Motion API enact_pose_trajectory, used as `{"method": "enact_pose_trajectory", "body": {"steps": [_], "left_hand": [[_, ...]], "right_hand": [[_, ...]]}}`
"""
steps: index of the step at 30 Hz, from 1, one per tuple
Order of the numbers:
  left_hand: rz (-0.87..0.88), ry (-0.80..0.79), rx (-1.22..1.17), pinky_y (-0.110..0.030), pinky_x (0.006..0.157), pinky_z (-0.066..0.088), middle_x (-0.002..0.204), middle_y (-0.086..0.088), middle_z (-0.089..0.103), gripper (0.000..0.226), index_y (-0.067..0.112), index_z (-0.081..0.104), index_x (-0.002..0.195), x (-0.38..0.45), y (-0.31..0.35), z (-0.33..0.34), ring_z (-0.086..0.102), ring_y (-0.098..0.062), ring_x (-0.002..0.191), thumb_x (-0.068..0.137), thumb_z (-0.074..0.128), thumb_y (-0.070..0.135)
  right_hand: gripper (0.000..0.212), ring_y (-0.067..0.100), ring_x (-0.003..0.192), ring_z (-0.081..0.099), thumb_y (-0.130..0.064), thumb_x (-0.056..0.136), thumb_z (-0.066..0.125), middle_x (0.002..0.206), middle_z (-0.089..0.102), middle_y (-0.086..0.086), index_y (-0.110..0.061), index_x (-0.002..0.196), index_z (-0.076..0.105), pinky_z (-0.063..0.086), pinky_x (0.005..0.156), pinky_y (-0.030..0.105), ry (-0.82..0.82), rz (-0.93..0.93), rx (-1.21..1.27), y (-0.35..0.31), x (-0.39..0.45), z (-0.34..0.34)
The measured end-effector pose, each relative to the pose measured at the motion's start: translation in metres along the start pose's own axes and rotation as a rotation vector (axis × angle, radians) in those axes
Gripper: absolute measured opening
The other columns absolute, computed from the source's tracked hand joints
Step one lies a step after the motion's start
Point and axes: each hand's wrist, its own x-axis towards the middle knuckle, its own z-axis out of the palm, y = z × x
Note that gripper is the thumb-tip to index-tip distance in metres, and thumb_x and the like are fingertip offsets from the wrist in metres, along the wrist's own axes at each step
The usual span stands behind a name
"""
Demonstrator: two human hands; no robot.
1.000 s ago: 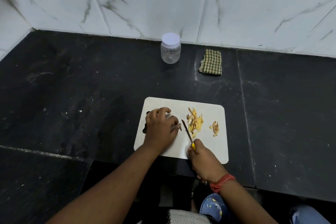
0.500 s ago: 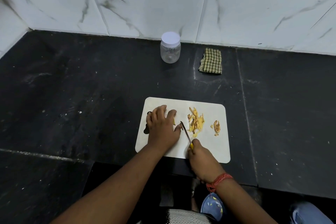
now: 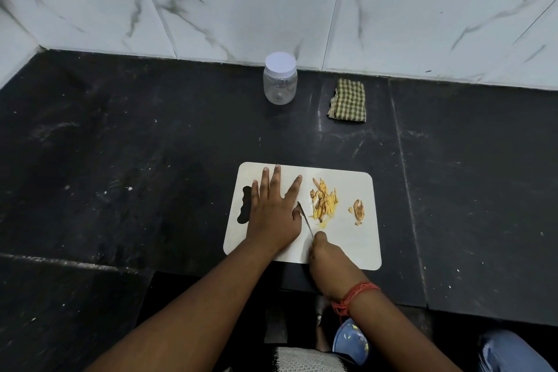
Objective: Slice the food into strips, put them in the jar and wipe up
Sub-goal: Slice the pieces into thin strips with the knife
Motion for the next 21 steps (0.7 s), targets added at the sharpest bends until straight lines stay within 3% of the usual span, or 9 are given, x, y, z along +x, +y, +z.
{"method": "enact_pose_trajectory", "body": {"steps": [7,21], "left_hand": [[0.026,-0.002,-0.003,-0.056,0.124,-0.003,0.168,-0.012,-0.009,0.07,0.041,0.006,0.159,0.002,-0.002,0.0,-0.013,-0.037,0.153,0.097,0.039,0.038],[-0.011,-0.03,-0.017,-0.054,0.124,-0.004,0.168,-0.01,-0.011,0.068,0.042,0.006,0.159,-0.001,0.001,-0.001,-0.014,-0.035,0.154,0.094,0.026,0.042]], "right_hand": [[0.034,0.035,0.092,0.063,0.004,0.093,0.035,0.103,0.065,0.021,0.002,0.127,0.036,0.031,0.063,0.028,-0.001,0.012,-0.027,0.001,0.004,0.001],[0.028,0.025,0.074,0.05,0.001,0.094,0.035,0.101,0.063,0.017,-0.001,0.122,0.037,0.038,0.067,0.031,-0.084,0.045,0.011,0.009,-0.014,-0.001]]}}
